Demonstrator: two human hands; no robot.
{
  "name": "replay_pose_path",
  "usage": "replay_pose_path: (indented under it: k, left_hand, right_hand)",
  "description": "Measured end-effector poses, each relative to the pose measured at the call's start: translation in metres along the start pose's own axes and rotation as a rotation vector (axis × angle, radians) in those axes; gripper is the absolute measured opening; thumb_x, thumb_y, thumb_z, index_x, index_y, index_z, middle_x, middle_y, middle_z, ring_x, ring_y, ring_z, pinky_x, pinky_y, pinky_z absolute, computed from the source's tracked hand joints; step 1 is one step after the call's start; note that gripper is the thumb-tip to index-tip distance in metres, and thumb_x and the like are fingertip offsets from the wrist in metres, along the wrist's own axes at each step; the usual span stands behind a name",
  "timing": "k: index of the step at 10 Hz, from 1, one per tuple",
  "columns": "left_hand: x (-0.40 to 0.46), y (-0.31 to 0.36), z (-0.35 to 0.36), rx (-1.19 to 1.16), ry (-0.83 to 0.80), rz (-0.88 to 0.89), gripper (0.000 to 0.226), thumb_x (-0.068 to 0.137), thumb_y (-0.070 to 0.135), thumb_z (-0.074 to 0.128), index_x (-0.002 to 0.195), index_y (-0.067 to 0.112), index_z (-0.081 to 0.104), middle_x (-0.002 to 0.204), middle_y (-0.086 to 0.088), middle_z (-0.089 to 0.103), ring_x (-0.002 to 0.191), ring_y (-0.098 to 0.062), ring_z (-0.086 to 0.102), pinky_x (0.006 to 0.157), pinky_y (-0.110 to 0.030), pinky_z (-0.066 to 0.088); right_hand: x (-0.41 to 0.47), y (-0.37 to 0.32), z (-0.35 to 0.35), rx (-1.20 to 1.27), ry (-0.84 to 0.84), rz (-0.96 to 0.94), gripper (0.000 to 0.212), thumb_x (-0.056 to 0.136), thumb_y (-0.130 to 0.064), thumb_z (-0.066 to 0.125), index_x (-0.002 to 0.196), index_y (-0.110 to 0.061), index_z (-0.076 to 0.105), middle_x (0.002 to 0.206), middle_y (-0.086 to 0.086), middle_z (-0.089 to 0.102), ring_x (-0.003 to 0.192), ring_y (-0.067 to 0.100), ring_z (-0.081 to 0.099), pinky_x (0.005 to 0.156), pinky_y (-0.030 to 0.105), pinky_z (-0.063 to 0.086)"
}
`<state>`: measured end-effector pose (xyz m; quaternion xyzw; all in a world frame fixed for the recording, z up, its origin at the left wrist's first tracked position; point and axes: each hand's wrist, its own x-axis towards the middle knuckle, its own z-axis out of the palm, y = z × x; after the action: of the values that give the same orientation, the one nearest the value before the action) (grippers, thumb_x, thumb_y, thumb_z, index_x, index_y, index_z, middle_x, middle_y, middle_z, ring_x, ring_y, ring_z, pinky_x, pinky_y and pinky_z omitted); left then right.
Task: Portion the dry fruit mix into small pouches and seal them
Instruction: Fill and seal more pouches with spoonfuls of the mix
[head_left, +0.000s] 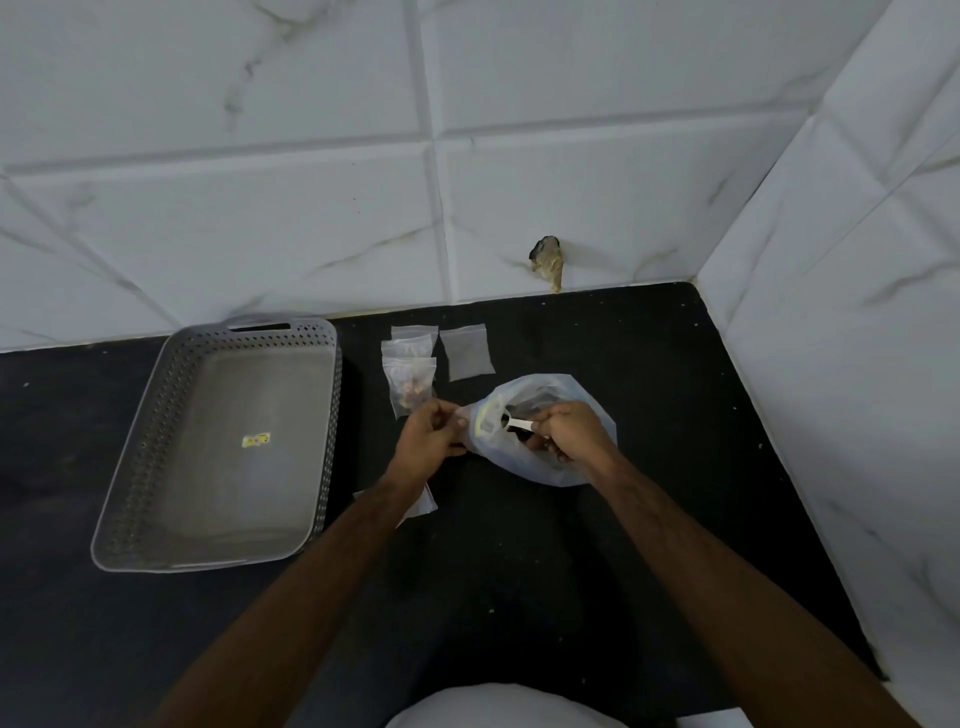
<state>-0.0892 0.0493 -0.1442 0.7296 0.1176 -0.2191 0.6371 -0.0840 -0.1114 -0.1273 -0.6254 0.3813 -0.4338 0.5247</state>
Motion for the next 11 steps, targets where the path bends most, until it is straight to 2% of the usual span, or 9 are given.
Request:
replay_pose_path:
  k: [1, 2, 4, 5, 6, 7, 9, 10, 11]
  left_hand:
    - [0.003, -0.005, -0.002, 0.071, 0.079, 0.001, 0.008, 0.100, 0.012, 0.060, 0.108, 0.011, 0.061, 0.112, -0.011, 0.070, 0.097, -0.022, 0.073, 0.075, -0.031, 0.062]
    - [0.003, -0.002, -0.002, 0.089, 0.103, 0.011, 0.009, 0.100, 0.012, 0.059, 0.108, 0.015, 0.061, 0.113, -0.008, 0.070, 0.099, -0.019, 0.072, 0.080, -0.034, 0.063]
    - [-0.012, 0.006, -0.008, 0.264, 0.066, 0.161, 0.027, 0.099, 0.007, 0.059, 0.119, 0.024, 0.057, 0.123, 0.005, 0.061, 0.116, -0.015, 0.062, 0.099, -0.040, 0.056]
    - [-0.031, 0.005, -0.024, 0.476, 0.079, 0.455, 0.037, 0.095, 0.003, 0.063, 0.128, 0.019, 0.056, 0.130, 0.003, 0.055, 0.121, -0.012, 0.057, 0.102, -0.037, 0.053]
    - [-0.043, -0.004, -0.044, 0.665, 0.117, 0.580, 0.035, 0.094, 0.015, 0.065, 0.126, 0.025, 0.056, 0.129, 0.004, 0.054, 0.118, -0.011, 0.055, 0.100, -0.038, 0.051]
    - [-0.064, -0.028, -0.079, 0.837, 0.149, 0.466, 0.046, 0.090, 0.045, 0.066, 0.131, 0.031, 0.053, 0.132, 0.007, 0.051, 0.119, -0.013, 0.053, 0.100, -0.042, 0.049]
    - [-0.074, -0.048, -0.078, 1.211, 0.023, 0.227, 0.102, 0.073, 0.070, 0.073, 0.155, 0.026, 0.030, 0.155, 0.003, 0.035, 0.143, -0.020, 0.034, 0.118, -0.041, 0.027]
    - [-0.070, -0.051, -0.070, 1.289, 0.064, 0.207, 0.101, 0.075, 0.070, 0.070, 0.156, 0.026, 0.029, 0.155, 0.001, 0.035, 0.142, -0.022, 0.035, 0.117, -0.043, 0.029]
    - [-0.066, -0.055, -0.067, 1.305, 0.101, 0.173, 0.077, 0.084, 0.061, 0.067, 0.147, 0.026, 0.040, 0.145, 0.000, 0.041, 0.134, -0.022, 0.041, 0.112, -0.044, 0.034]
  right_hand:
    - [0.043, -0.015, -0.038, -0.735, -1.189, 0.453, 0.018, 0.094, -0.007, 0.060, 0.081, -0.012, 0.071, 0.070, 0.000, 0.069, 0.073, 0.018, 0.065, 0.087, 0.041, 0.055]
    - [0.054, -0.021, -0.054, -0.761, -1.216, 0.415, 0.017, 0.097, -0.010, 0.059, 0.087, -0.020, 0.069, 0.078, 0.000, 0.073, 0.075, 0.011, 0.064, 0.085, 0.034, 0.054]
    - [0.056, -0.027, -0.083, -0.553, -1.128, 0.543, 0.018, 0.099, -0.009, 0.057, 0.100, -0.016, 0.073, 0.092, 0.006, 0.075, 0.073, 0.013, 0.063, 0.065, 0.029, 0.048]
    - [0.064, -0.034, -0.095, -0.392, -1.104, 0.638, 0.018, 0.098, -0.006, 0.057, 0.103, -0.010, 0.073, 0.089, 0.011, 0.074, 0.065, 0.013, 0.060, 0.059, 0.026, 0.047]
    - [0.064, -0.035, -0.099, -0.330, -1.111, 0.666, 0.017, 0.097, -0.005, 0.058, 0.102, -0.007, 0.073, 0.085, 0.013, 0.072, 0.060, 0.013, 0.058, 0.056, 0.026, 0.046]
    - [0.056, -0.037, -0.102, -0.290, -1.115, 0.706, 0.015, 0.096, -0.006, 0.060, 0.103, -0.007, 0.073, 0.078, 0.009, 0.072, 0.059, 0.013, 0.056, 0.056, 0.026, 0.045]
    - [0.033, -0.042, -0.104, -0.240, -1.180, 0.723, 0.015, 0.096, -0.007, 0.060, 0.104, -0.004, 0.073, 0.076, 0.010, 0.071, 0.060, 0.014, 0.054, 0.055, 0.027, 0.042]
    - [0.027, -0.046, -0.104, -0.243, -1.196, 0.710, 0.016, 0.096, -0.007, 0.059, 0.105, -0.003, 0.072, 0.076, 0.009, 0.071, 0.060, 0.014, 0.054, 0.056, 0.027, 0.042]
    - [0.022, -0.051, -0.106, -0.246, -1.217, 0.702, 0.016, 0.097, -0.007, 0.059, 0.105, -0.004, 0.072, 0.076, 0.008, 0.071, 0.060, 0.013, 0.055, 0.057, 0.027, 0.043]
